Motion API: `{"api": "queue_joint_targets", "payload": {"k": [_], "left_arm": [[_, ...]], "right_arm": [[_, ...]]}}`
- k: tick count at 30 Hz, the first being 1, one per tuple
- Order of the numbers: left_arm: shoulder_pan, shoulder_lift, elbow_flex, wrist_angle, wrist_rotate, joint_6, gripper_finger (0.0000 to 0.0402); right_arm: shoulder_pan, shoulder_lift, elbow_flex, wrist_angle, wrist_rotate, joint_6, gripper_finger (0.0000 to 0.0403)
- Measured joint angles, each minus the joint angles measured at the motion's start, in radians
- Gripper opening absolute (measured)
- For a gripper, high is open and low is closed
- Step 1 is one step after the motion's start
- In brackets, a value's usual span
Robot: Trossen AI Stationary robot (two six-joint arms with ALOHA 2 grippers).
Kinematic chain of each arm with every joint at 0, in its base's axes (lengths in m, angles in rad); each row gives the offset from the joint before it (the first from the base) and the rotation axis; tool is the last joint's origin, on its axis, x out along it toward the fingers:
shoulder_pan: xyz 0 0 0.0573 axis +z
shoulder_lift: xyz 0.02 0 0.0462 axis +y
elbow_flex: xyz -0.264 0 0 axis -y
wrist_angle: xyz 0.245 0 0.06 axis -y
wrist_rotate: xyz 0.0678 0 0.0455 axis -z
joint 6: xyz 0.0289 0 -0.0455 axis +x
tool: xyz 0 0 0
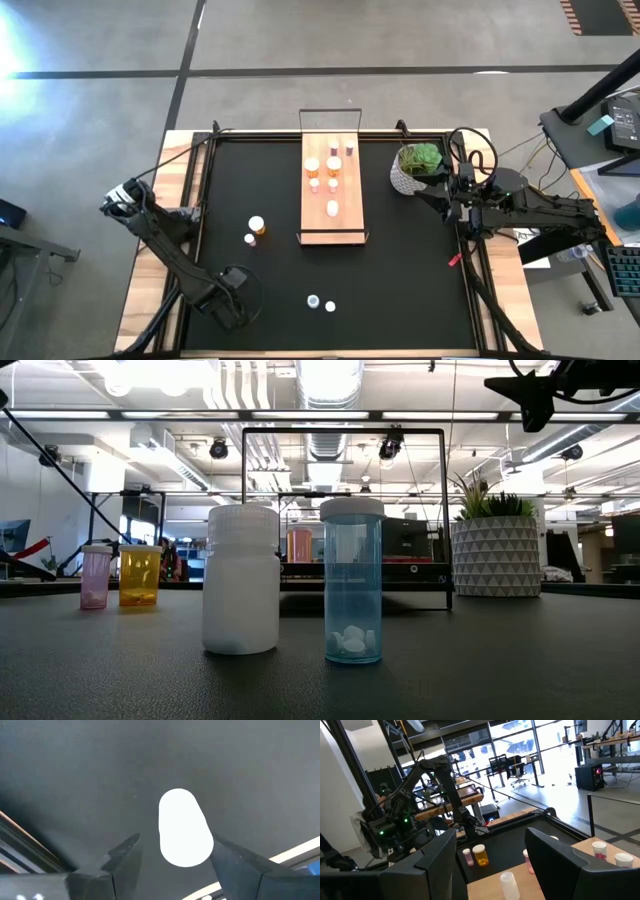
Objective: Pick and place medicine bottles onto shelf by color
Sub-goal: Put the left white pill bottle on the shelf aligned with the white pill bottle
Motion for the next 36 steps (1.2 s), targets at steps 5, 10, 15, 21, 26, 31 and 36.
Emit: {"api": "queue_joint_targets", "payload": {"k": [5,10,15,21,26,31,36], "left_arm": [[-0.003,0.000,-0.013,0.011,0.000,0.006,0.0183],[-0.003,0.000,-0.013,0.011,0.000,0.041,0.0134],[-0.003,-0.005,-0.013,0.009,0.000,0.088,0.0117],[-0.001,-0.080,-0.006,-0.042,-0.021,0.132,0.0134],[0.042,-0.195,-0.002,-0.124,-0.098,0.143,0.0137],[0.178,-0.274,-0.003,-0.171,-0.118,0.250,0.0139],[0.362,-0.299,-0.003,-0.200,-0.120,0.436,0.0139]], "right_arm": [[0.000,0.000,0.000,0.000,0.000,0.000,0.0226],[0.000,0.000,0.000,0.000,0.000,0.000,0.0226],[0.000,0.000,0.000,0.000,0.000,0.000,0.0226],[0.000,0.000,0.000,0.000,0.000,0.000,0.0226],[0.000,0.000,0.000,0.000,0.000,0.000,0.0226],[0.000,0.000,0.000,0.000,0.000,0.000,0.0226],[0.000,0.000,0.000,0.000,0.000,0.000,0.0226]]}}
